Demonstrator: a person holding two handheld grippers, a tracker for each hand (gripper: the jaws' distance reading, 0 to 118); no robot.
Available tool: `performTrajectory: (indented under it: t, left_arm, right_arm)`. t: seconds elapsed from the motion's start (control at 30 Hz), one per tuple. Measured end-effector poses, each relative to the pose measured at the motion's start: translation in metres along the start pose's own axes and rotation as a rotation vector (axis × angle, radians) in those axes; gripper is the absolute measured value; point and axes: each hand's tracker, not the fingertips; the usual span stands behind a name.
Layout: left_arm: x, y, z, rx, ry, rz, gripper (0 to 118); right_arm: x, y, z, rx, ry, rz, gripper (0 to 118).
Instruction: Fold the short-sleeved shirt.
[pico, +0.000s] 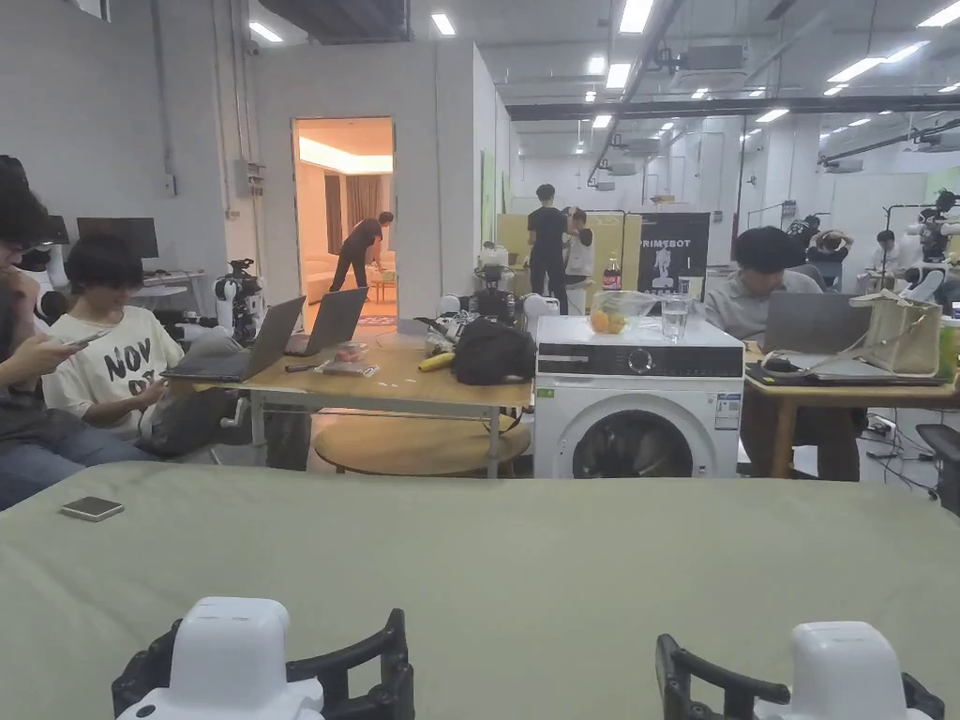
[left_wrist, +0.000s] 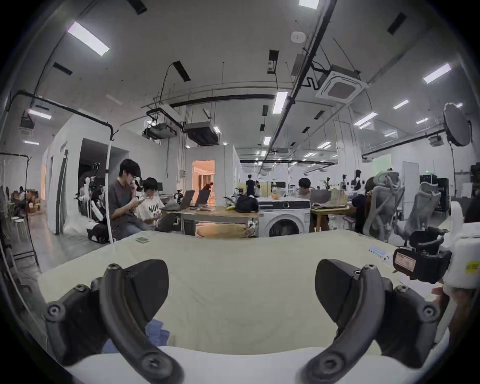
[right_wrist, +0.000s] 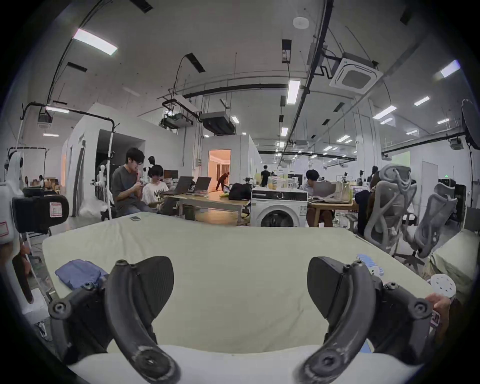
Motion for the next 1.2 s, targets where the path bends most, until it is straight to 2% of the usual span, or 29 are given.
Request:
performTrajectory:
  t: [0.1,0.67,0.93,1.03,1.2]
  left_arm:
    - [0.000,0.000,0.001,-0.003,0.006,-0.007,112]
    - [0.005,-0.001,-0.001,-0.023,0.002,-0.018,112]
    - [0.005,0.000,-0.003,-0.029,-0.007,-0.008,112]
    - [0.005,-0.001,-0.004,-0.034,-0.001,-0.004,112]
    - [0.003,0.000,-0.004,-0.042,-0.006,0.021,112]
  right_arm:
    - [0.005,0.000,0.001,-0.006,0.001,-0.029,105]
    - [0.005,-0.001,-0.007,-0.077,-0.035,-0.006,105]
    - [0.005,0.000,-0.009,-0.085,-0.004,-0.042,105]
    - [0.004,0.003,-0.010,-0.085,-0.034,-0.112,105]
    - [0.010,0.018,-0.015,-0.183,-0.108,-0.301,105]
